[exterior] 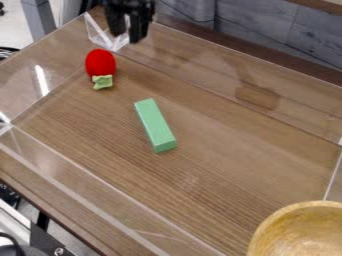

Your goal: Move the red fruit to the right

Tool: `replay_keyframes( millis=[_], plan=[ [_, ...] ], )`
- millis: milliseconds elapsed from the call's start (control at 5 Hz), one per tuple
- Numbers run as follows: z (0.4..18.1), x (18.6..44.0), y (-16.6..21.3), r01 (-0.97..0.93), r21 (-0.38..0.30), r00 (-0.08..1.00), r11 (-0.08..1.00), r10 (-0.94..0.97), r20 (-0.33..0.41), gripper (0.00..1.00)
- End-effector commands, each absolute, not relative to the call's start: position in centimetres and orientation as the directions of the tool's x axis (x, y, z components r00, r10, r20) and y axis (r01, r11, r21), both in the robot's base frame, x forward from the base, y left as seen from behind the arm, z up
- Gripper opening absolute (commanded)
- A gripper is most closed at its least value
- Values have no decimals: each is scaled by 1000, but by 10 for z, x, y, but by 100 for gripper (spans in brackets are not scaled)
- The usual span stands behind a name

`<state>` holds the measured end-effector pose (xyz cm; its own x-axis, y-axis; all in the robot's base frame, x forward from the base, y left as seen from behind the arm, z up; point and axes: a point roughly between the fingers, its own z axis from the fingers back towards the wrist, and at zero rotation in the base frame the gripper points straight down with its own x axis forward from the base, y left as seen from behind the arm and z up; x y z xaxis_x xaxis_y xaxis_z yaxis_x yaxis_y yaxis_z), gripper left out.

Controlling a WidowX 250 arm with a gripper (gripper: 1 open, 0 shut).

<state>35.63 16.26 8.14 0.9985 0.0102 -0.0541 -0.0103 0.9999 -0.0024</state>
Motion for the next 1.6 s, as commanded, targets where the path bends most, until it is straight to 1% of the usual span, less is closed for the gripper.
replay_keyframes(
  millis=[0,200,400,600,800,1000,1200,1400],
  plan=[
    [87,351,186,-47,33,999,998,48,-21,100],
    [72,346,189,-92,39,995,995,93,-46,100],
    [61,343,185,-123,42,990,992,126,-63,0],
    [63,339,186,-137,41,988,990,139,-63,0],
    [82,335,184,-172,24,984,985,173,-40,0],
    [93,333,176,-211,3,977,977,211,-15,0],
    [97,333,166,-237,-14,972,972,237,-2,0],
    [103,338,146,-234,-27,972,972,234,8,0]
  ],
)
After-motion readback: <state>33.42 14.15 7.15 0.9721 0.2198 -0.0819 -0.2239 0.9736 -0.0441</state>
